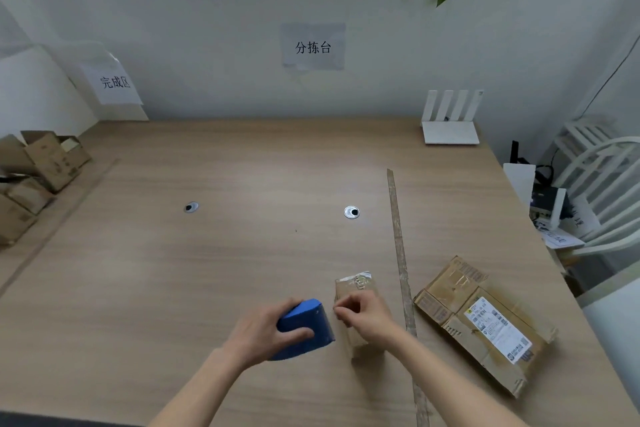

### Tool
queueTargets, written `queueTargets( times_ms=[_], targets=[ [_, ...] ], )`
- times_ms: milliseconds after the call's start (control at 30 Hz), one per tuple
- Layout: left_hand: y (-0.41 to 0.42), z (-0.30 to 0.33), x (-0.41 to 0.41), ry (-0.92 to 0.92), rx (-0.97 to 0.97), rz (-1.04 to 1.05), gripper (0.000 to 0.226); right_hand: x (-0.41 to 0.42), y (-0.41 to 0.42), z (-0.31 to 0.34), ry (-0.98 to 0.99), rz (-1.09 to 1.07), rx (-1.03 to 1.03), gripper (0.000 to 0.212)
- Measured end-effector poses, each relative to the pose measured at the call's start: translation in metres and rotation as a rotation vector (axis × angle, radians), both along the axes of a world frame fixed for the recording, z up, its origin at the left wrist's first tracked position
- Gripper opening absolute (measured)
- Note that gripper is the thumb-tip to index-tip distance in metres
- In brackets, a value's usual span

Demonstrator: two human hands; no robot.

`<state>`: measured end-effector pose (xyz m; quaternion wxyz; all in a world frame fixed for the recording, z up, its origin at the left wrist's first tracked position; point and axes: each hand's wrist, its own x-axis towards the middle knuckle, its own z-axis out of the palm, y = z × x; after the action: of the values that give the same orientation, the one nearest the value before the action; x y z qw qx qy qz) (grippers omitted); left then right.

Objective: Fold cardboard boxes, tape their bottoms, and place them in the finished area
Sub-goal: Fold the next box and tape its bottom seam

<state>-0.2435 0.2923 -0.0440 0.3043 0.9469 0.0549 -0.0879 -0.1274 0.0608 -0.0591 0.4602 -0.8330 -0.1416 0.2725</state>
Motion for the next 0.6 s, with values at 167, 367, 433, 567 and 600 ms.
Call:
queueTargets(
  times_ms=[167, 367, 433, 567, 600],
  targets=[
    [0.008, -0.006, -0.002, 0.088, 0.118, -0.028, 0.052, 0.020, -0.100, -0.027, 0.096, -0.222, -0.058, 0.005],
    [-0.017, -0.022, 0.006, 0.141, 0.115, -0.049, 0.052, 0.015, -0.124, -0.050, 0.117, -0.292, -0.070, 0.002],
    [-0.019, -0.024, 0.006, 0.141, 0.112, -0.038, 0.047, 0.017, -0.126, -0.050, 0.131, -0.298, -0.070, 0.003],
    [-0.023, -0.028, 0.004, 0.142, 0.108, -0.029, 0.046, 0.016, -0.122, -0.050, 0.132, -0.326, -0.089, 0.004],
    [-0.023, -0.029, 0.004, 0.145, 0.105, -0.022, 0.046, 0.016, -0.121, -0.050, 0.133, -0.327, -0.095, 0.004]
  ],
)
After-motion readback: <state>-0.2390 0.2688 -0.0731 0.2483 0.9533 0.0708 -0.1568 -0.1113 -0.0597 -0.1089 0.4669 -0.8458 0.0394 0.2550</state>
